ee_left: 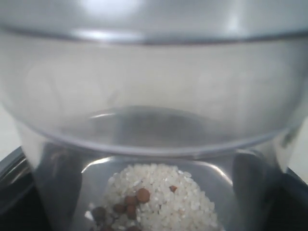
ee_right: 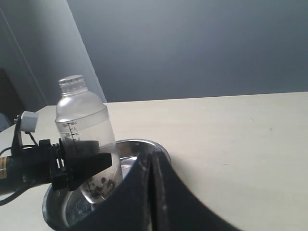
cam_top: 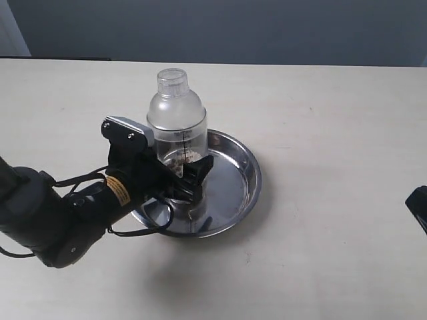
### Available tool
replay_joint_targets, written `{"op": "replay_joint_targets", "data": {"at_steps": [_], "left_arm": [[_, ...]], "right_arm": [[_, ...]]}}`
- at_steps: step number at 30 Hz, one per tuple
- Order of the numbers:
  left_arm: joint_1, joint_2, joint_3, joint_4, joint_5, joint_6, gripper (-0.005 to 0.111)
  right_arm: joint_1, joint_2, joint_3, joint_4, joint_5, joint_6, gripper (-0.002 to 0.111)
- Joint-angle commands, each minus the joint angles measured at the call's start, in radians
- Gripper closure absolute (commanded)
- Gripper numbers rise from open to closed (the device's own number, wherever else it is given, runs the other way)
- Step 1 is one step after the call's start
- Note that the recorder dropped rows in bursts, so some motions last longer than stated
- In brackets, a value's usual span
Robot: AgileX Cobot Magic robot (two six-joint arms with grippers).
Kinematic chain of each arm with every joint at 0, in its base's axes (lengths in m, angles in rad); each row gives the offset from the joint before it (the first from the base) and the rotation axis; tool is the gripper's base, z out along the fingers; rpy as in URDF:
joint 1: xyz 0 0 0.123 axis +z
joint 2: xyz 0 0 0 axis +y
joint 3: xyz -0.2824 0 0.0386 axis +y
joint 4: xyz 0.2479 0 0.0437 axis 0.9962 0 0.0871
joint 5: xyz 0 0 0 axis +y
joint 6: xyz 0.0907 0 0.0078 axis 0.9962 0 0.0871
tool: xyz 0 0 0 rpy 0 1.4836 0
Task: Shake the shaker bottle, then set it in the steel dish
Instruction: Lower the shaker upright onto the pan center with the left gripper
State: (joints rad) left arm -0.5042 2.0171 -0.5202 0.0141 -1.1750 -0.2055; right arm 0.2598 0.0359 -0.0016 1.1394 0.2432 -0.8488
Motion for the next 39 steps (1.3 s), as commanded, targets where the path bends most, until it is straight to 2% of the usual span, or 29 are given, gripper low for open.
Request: {"op": "replay_joint_targets", "data": {"at_steps": [1,5,9,12,14,17,18,20,22,28,32,39], "left_arm": [[-0.007,-0.023,-0.008,-0.014,-0.046,-0.03,0.086],[-0.007,-0.028,-0.008,-0.037,-0.045,-0.067,0.058],[-0.007,-0.028,-0.008,-0.039,0.004,-0.077,0.036],[-0.007,-0.028,-0.008,-0.035,0.024,-0.079,0.039],[-0.007,-0.028,-0.008,-0.025,0.024,-0.074,0.047],[-0.007,-0.028,-0.008,0.004,0.02,-0.065,0.047],[-0.007,-0.028,-0.008,0.009,0.02,-0.065,0.045],[-0.007,-0.028,-0.008,0.019,0.018,-0.065,0.032],[-0.007,-0.028,-0.008,0.04,0.012,-0.076,0.023],[-0.007,-0.028,-0.008,0.048,0.01,-0.076,0.008],[-0.007,-0.028,-0.008,0.044,0.012,-0.086,0.001],[-0.007,-0.092,0.022,0.044,0.091,-0.107,0.001]], "right_arm": [[-0.001,-0.004,0.002,0.003,-0.008,-0.004,0.109],[-0.001,-0.004,0.002,0.003,-0.008,-0.004,0.109],[-0.001,-0.004,0.002,0.003,-0.006,-0.004,0.109],[-0.001,-0.004,0.002,0.003,-0.006,-0.004,0.109],[-0.001,-0.004,0.002,0.003,-0.006,-0.004,0.109],[-0.001,-0.004,0.002,0.003,-0.006,-0.004,0.109],[-0.001,-0.004,0.002,0.003,-0.006,-0.004,0.109],[-0.001,-0.004,0.002,0.003,-0.006,-0.004,0.109],[-0.001,-0.004,0.002,0.003,-0.006,-0.004,0.109],[-0.001,-0.004,0.002,0.003,-0.01,-0.004,0.109],[-0.001,-0.004,0.002,0.003,-0.01,-0.004,0.109],[-0.001,-0.004,0.002,0.003,-0.01,-0.004,0.109]]}}
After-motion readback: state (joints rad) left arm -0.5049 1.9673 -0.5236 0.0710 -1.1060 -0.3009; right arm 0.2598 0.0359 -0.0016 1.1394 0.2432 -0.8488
